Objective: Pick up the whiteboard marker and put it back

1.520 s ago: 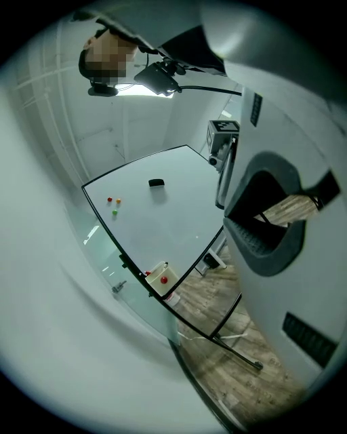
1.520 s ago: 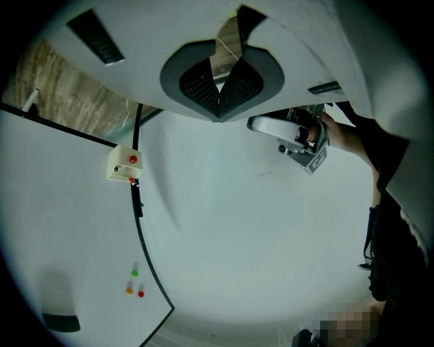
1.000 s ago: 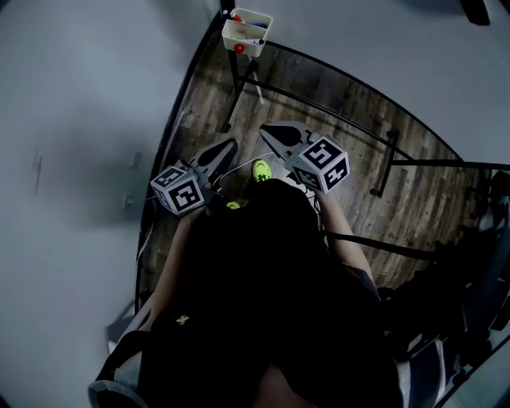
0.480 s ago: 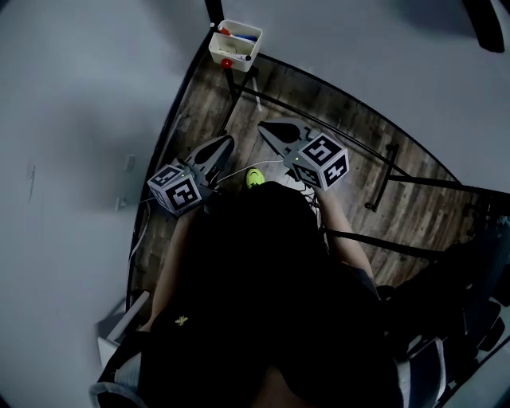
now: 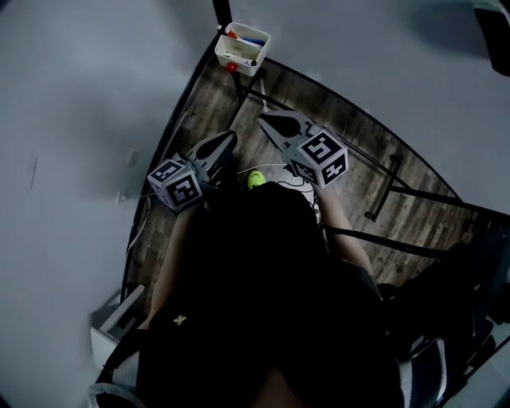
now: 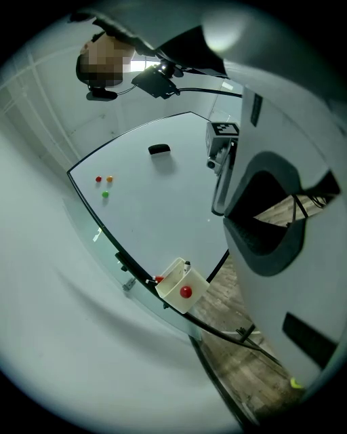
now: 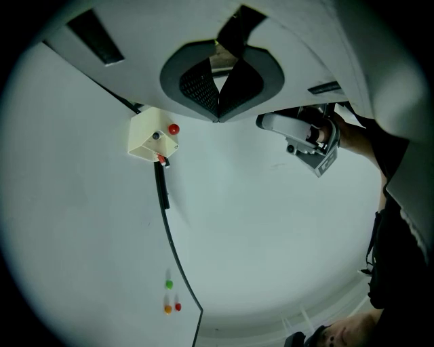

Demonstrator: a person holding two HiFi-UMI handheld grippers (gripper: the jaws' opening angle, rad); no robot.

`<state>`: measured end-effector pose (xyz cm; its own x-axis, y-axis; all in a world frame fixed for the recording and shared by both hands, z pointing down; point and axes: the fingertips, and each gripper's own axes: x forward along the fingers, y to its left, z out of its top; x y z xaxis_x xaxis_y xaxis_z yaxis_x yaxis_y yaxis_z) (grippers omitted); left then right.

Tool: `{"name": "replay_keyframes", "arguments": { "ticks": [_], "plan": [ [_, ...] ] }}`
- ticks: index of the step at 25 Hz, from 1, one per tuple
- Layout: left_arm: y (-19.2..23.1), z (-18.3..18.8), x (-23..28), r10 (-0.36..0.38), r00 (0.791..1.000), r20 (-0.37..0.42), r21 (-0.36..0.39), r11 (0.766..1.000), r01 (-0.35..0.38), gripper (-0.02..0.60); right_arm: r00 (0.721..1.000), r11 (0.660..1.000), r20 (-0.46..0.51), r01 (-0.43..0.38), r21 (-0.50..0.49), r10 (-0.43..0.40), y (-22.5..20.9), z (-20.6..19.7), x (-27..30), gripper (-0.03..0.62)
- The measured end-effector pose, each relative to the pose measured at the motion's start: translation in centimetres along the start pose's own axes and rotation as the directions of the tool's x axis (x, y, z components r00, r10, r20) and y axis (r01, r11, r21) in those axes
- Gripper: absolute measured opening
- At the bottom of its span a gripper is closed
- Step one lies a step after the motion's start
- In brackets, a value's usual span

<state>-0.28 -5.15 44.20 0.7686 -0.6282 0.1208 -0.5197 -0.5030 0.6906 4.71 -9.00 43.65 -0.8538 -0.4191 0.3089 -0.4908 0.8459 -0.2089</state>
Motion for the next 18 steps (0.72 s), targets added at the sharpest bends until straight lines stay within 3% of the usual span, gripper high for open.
{"name": "replay_keyframes", "arguments": {
  "ticks": [8, 15, 18],
  "plan": [
    [1.4, 1.5, 1.3, -0.016, 1.0, -0.009, 0.018, 1.0, 0.017, 0.005, 0.999, 0.998, 0.007, 0.049, -0.037, -0.049, -2.7, 1.4, 1.2, 0.0],
    [3.3, 4.0, 2.1, -0.017, 0.999, -0.031, 0.143, 0.989, 0.021, 0.005, 0.997, 0.992, -0.018, 0.07, -0.104, -0.073, -3.9, 2.4, 3.7, 0.032],
    [4.1, 4.4, 2.3, -0.026, 0.999, -0.04, 0.145, 0.989, 0.031, 0.005, 0.994, 0.983, -0.035, 0.094, -0.16, -0.101, -4.6, 2.8, 4.7, 0.054]
  ]
}}
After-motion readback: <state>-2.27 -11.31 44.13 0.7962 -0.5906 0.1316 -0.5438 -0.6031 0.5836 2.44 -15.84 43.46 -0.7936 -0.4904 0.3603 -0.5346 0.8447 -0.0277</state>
